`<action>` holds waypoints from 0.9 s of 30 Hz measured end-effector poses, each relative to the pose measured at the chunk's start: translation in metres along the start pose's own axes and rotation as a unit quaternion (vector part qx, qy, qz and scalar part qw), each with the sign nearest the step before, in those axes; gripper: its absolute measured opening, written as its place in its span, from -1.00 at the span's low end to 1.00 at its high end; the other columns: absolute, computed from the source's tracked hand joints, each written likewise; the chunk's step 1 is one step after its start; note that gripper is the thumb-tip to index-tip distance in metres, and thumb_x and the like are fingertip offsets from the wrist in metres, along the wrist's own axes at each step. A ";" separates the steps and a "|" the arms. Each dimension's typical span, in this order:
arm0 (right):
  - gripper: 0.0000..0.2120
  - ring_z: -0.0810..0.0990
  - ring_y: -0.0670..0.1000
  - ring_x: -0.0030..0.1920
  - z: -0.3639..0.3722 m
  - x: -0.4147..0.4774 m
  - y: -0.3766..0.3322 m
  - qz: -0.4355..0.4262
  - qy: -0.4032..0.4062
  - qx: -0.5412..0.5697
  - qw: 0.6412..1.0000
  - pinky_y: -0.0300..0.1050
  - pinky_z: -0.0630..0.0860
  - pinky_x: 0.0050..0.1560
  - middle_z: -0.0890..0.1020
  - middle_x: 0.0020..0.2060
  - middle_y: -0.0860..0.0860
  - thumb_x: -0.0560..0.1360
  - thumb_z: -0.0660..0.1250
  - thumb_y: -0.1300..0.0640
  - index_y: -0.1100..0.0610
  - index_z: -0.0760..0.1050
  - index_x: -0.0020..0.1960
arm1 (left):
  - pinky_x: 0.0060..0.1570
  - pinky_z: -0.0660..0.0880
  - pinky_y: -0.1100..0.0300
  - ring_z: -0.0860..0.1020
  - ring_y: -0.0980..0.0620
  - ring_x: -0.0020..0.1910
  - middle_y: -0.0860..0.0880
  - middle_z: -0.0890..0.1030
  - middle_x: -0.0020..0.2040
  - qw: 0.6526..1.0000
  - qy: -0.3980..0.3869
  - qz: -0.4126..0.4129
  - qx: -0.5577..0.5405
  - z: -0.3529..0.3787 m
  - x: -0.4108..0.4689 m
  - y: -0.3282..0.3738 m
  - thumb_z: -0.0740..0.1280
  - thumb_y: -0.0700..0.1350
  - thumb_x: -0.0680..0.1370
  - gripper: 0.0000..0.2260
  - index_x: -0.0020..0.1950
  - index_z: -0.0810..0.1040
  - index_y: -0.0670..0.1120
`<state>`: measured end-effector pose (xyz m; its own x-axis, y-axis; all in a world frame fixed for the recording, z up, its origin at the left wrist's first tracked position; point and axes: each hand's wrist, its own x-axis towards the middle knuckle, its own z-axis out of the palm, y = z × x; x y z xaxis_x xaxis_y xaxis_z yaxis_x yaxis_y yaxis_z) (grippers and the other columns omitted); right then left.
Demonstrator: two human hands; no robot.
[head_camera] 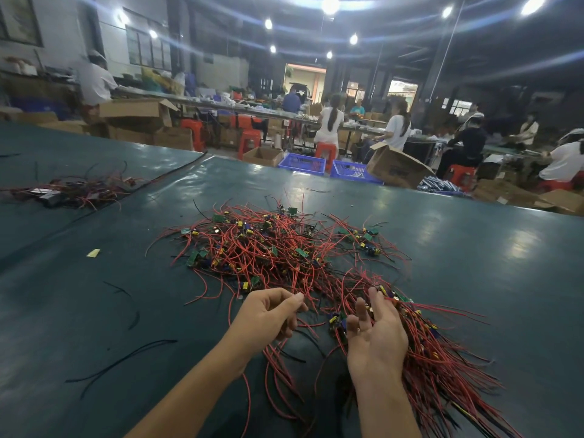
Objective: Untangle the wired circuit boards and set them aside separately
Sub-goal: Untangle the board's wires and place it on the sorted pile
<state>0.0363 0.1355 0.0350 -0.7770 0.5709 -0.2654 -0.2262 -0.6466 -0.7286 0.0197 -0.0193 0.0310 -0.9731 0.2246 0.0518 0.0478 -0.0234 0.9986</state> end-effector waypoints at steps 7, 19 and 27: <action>-0.57 0.64 -0.11 -0.31 0.001 -0.003 0.003 -0.039 -0.047 -0.009 0.998 -0.28 0.47 -0.49 0.60 0.19 -0.07 0.58 0.33 0.17 0.11 0.40 0.43 | 0.07 0.46 0.23 0.51 0.21 -0.04 0.14 0.60 -0.05 0.940 0.111 0.130 0.295 -0.013 0.005 -0.017 0.33 -0.02 0.55 -0.93 -0.02 0.61 0.07; -0.84 0.65 -0.11 -0.36 0.005 -0.013 0.005 -0.011 -0.079 -0.043 0.996 -0.26 0.49 -0.50 0.61 0.22 -0.05 0.57 0.33 0.14 -0.09 0.55 0.08 | 0.41 0.11 -0.10 0.19 -0.07 0.47 0.00 0.01 0.58 0.806 0.093 -0.013 0.584 -0.047 0.027 -0.052 0.09 0.18 0.61 -0.56 0.49 0.22 0.18; -0.85 0.65 -0.12 -0.35 0.004 -0.015 0.004 -0.001 -0.094 -0.051 0.994 -0.26 0.50 -0.48 0.63 0.17 -0.07 0.59 0.31 0.13 -0.07 0.55 0.11 | 0.40 0.13 -0.06 0.23 -0.02 0.45 0.01 0.25 0.51 0.792 0.134 -0.010 0.595 -0.046 0.029 -0.054 0.07 0.07 0.64 -0.64 0.43 0.35 0.12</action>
<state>0.0442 0.1223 0.0386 -0.8747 0.4617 -0.1476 -0.1755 -0.5855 -0.7914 -0.0215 -0.0560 -0.0217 -0.9817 -0.0059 0.1904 0.0547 0.9488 0.3113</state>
